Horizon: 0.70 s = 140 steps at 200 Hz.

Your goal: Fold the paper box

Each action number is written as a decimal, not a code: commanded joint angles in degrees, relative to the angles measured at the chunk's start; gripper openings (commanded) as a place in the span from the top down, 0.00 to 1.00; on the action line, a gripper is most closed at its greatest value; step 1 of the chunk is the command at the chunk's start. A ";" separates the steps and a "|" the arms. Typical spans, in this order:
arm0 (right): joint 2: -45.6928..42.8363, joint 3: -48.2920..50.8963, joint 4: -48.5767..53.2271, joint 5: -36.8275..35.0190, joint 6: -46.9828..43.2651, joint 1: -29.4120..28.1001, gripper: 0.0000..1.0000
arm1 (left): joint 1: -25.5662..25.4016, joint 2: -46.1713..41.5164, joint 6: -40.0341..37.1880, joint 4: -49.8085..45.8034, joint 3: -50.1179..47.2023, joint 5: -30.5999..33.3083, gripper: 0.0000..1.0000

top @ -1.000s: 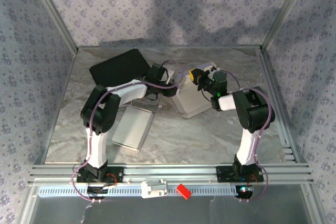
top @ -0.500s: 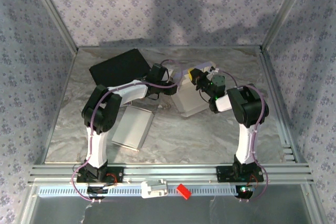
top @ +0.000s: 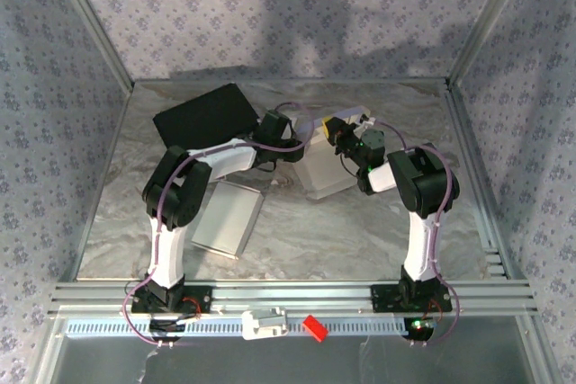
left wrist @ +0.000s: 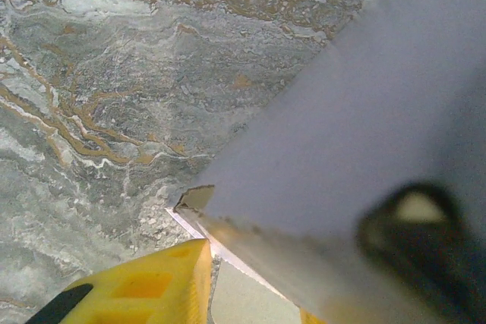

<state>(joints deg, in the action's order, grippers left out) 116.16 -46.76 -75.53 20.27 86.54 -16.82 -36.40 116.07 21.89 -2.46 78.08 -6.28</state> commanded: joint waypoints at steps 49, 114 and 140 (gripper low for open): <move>3.39 0.87 5.01 -1.29 2.63 -2.72 1.00 | -1.02 2.40 5.00 5.76 0.60 8.39 0.69; 2.52 1.14 7.64 -2.91 5.96 -2.93 1.00 | -0.94 3.30 0.92 9.78 0.76 9.49 0.70; 2.14 0.80 9.30 -2.53 6.24 -2.97 1.00 | -1.04 4.16 0.01 9.24 2.06 9.62 0.71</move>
<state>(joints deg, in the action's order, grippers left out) 116.90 -47.16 -76.12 14.11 91.70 -18.41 -37.65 118.04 23.68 3.20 78.08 1.98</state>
